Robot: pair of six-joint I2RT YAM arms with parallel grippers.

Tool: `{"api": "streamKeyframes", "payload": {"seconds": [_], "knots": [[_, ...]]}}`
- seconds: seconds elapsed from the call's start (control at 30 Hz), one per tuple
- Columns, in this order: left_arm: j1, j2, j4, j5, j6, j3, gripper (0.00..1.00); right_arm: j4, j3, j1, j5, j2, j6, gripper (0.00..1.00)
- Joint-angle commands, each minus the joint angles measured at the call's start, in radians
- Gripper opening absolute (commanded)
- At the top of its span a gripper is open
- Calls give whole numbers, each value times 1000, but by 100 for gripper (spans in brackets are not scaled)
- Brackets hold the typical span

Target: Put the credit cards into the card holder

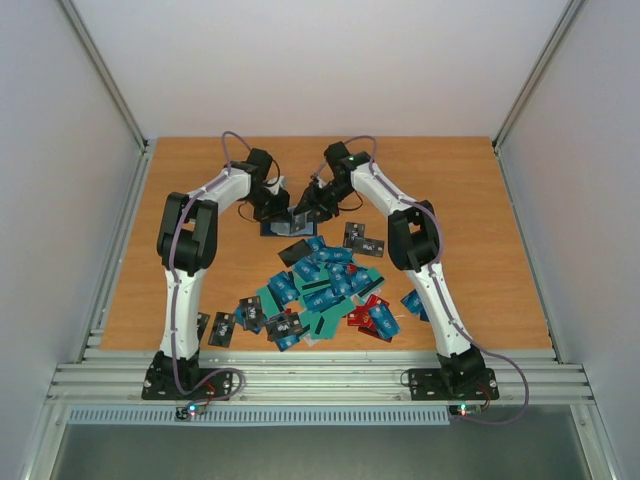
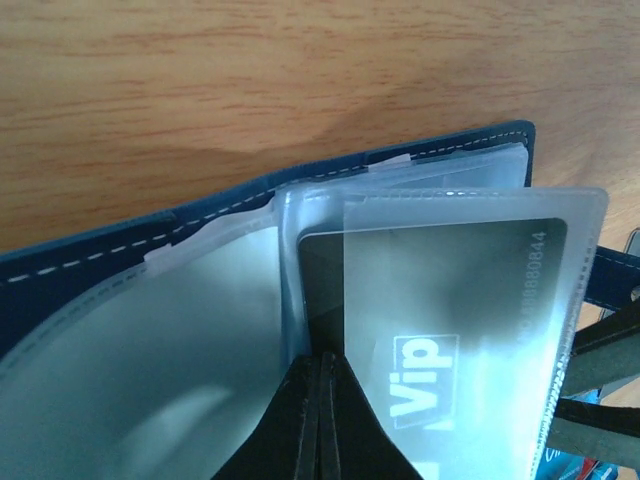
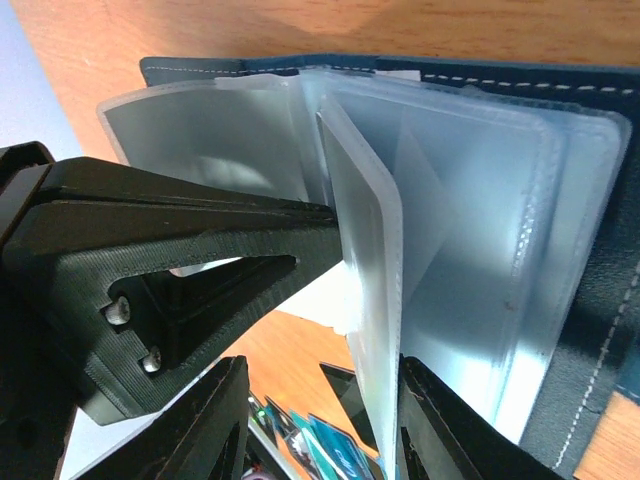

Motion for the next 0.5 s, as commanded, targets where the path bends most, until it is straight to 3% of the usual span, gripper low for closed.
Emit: {"api": "streamKeyframes", "payload": {"seconds": [0.0, 0.47], "knots": [[-6, 6, 31, -3, -29, -12, 0, -22, 40, 11, -16, 10, -14, 40], [20, -171, 38, -13, -104, -64, 5, -6, 101, 32, -8, 45, 17, 41]]}}
